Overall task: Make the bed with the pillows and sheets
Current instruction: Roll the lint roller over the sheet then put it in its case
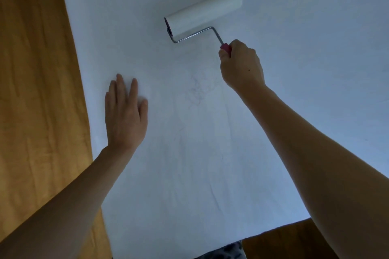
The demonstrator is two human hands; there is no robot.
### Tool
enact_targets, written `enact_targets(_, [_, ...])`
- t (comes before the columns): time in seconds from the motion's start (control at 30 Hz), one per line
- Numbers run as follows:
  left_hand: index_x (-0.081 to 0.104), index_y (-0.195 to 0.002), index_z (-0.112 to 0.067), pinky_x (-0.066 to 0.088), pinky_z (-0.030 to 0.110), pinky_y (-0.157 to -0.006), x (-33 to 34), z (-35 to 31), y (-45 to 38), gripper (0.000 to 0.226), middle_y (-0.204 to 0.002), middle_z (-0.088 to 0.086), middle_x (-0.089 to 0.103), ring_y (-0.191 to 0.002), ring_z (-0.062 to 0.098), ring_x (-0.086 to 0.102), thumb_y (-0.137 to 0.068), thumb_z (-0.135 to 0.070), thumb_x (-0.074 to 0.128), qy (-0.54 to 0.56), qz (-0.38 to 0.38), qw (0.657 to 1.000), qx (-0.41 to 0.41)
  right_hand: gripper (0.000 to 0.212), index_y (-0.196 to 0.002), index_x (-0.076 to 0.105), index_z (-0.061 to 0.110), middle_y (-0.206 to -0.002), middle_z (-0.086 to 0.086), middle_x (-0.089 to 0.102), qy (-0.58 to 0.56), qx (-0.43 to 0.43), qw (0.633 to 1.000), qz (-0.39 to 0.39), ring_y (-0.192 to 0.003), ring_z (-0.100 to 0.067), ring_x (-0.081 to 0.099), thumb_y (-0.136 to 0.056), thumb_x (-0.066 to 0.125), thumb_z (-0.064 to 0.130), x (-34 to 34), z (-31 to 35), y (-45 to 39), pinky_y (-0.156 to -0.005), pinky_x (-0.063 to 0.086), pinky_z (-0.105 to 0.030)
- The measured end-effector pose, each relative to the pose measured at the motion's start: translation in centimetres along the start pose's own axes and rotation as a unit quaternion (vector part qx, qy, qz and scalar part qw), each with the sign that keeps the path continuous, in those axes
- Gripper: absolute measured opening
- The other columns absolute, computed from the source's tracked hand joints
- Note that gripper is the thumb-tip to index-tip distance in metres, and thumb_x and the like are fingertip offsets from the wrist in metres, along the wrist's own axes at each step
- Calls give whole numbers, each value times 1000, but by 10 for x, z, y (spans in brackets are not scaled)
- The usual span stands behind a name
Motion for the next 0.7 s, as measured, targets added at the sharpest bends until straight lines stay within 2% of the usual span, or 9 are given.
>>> enact_targets(0.2, [34,-148,-6,21,49,-117,10,-13,-26,52,-156,27,21,-145,41,19,-104,-34,30,-6,-4,1000,5,22,-90,44,13,-70,6,44,-16,2,999,-33,-60,-9,41,-102,37,31,-18,-21,-15,-50,27,-26])
enact_targets(0.43, [31,-150,-11,11,47,-119,18,-19,-56,52,-158,23,20,-146,39,17,-104,-35,26,-28,-35,999,-10,22,-92,50,13,-67,7,47,-37,-9,998,-52,-58,-6,44,-101,40,31,-22,-47,-24,-50,32,-24])
enact_targets(0.57, [26,-153,-13,8,45,-120,25,-20,-54,53,-159,21,18,-148,36,14,-104,-35,24,-48,-54,997,-9,24,-104,56,11,-69,7,52,-55,-10,997,-51,-60,-6,48,-100,42,30,-6,-51,-33,-53,38,-23])
enact_targets(0.7, [24,-153,-13,5,46,-120,32,-18,-57,55,-159,22,17,-148,36,13,-102,-33,26,-53,-45,998,-8,22,-102,58,14,-68,7,54,-60,-32,997,-42,-57,-7,49,-99,43,29,9,-36,-42,-50,35,-23])
Point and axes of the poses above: each hand's wrist, its own y-axis away from the middle knuckle, its own x-axis out of the palm, z = x × y, the point moved 8 cm from there along -y, towards the middle knuckle
